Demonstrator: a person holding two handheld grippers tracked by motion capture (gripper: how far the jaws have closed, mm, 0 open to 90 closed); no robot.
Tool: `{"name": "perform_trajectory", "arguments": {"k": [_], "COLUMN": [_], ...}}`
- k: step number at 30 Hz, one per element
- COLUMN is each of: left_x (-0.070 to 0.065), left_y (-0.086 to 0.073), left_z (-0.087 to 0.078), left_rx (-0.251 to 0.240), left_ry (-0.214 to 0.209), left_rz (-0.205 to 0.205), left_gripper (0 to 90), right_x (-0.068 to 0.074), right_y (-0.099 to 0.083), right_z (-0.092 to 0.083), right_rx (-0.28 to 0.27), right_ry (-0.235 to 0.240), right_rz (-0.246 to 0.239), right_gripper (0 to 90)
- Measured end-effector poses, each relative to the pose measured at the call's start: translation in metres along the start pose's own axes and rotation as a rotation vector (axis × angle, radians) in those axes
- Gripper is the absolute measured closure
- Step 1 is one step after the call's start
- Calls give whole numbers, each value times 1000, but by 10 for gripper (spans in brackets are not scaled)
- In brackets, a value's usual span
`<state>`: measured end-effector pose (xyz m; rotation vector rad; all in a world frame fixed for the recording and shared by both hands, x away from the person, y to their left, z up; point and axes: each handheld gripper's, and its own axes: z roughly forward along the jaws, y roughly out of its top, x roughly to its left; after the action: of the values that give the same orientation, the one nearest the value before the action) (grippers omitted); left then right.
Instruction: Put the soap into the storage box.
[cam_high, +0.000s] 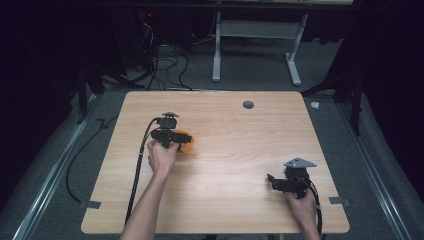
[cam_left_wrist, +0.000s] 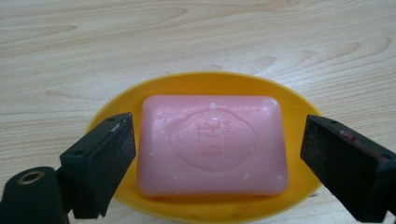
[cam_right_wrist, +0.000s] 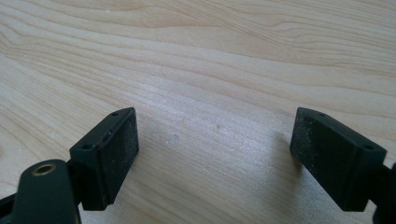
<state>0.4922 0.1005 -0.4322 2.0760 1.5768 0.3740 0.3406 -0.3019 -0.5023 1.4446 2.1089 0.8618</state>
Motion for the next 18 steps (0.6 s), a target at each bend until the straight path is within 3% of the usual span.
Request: {"name": "perform_trajectory", "arguments": {"k": [14,18], "left_x": [7,11], "left_y": [-10,-13], "left_z": [-31,-38], "left_rx": [-59,-69], "left_ry": [-36,-27], "left_rz": [10,10], "left_gripper": [127,130], "right_x": [0,0], "right_y": [0,0], "right_z": [0,0], "right_rx": [-1,-1], "right_ry": [0,0], "right_rz": [0,0], "right_gripper": [161,161]}}
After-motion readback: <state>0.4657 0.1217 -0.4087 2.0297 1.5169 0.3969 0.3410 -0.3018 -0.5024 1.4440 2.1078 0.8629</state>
